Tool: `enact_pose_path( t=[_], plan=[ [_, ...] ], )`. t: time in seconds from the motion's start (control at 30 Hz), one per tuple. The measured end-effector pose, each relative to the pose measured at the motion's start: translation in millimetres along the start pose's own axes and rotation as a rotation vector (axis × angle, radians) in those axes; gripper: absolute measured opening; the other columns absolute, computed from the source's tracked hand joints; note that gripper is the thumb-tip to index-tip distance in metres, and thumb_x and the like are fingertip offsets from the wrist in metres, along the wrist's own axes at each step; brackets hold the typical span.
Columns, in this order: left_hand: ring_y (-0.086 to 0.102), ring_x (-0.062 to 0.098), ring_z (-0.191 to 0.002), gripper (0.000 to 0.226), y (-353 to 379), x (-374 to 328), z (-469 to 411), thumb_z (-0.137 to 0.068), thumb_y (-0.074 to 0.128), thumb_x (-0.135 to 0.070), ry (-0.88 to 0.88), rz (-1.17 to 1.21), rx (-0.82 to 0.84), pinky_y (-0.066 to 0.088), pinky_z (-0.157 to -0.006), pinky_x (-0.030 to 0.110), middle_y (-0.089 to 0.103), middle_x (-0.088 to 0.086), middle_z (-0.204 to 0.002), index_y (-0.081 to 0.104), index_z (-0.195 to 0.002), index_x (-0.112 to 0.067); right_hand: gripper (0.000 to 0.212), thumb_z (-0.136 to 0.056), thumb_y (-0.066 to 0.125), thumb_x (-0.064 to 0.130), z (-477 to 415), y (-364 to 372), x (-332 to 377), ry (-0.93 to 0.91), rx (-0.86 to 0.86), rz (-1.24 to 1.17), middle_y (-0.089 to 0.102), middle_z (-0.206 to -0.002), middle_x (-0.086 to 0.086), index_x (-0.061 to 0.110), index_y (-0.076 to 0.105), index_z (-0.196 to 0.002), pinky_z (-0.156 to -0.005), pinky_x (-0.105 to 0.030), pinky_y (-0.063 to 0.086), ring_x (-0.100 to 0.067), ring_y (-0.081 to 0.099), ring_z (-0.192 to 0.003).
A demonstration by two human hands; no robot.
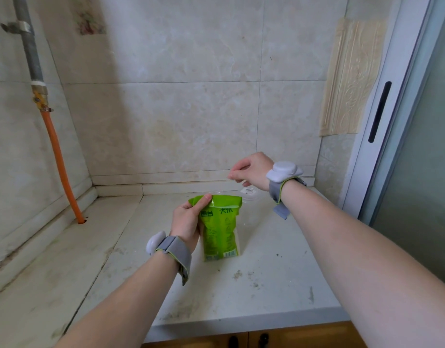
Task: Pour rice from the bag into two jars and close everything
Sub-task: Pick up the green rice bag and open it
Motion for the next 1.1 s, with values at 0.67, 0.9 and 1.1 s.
enact_pose_path(
  t=[0.67, 0.9, 1.1],
  plan=[
    [0.071, 0.013, -0.072, 0.023, 6, 7, -9, -0.083, 0.071, -0.021, 0.015, 0.029, -0.049, 0.057, -0.076, 0.031, 0.073, 0.006, -0.087, 0.067, -0.100, -0.006, 0.033, -0.087, 0.049, 0.021, 29, 2, -146, 0.592, 0.221, 0.703, 0.031, -0.070, 0.001, 0.022, 0.028, -0.062, -0.049, -0.022, 0.019, -0.022, 0.032, -0.077],
    [0.060, 0.019, -0.088, 0.044, 2, 9, -12, -0.085, 0.064, -0.043, 0.004, -0.004, -0.066, 0.046, -0.078, 0.032, 0.067, 0.008, -0.102, 0.067, -0.112, -0.008, 0.012, -0.081, 0.055, 0.023, 33, 11, -156, 0.539, 0.172, 0.674, 0.046, -0.077, -0.002, 0.019, 0.045, -0.075, -0.060, -0.019, 0.034, -0.022, 0.043, -0.076],
    [0.059, 0.019, -0.089, 0.041, 4, 8, -7, -0.092, 0.048, -0.042, -0.010, 0.009, -0.030, 0.044, -0.084, 0.035, 0.066, 0.005, -0.099, 0.066, -0.115, -0.013, 0.019, -0.085, 0.056, 0.032, 31, -27, -100, 0.371, -0.365, 0.326, 0.064, -0.086, -0.005, 0.021, 0.071, -0.089, -0.071, -0.026, 0.044, -0.030, 0.059, -0.083]
  ],
)
Point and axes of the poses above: each hand's wrist, its own z-axis away from the middle knuckle, its own y-axis out of the palm, x = y × z, the point moved 6 cm from there along -z, towards the middle knuckle
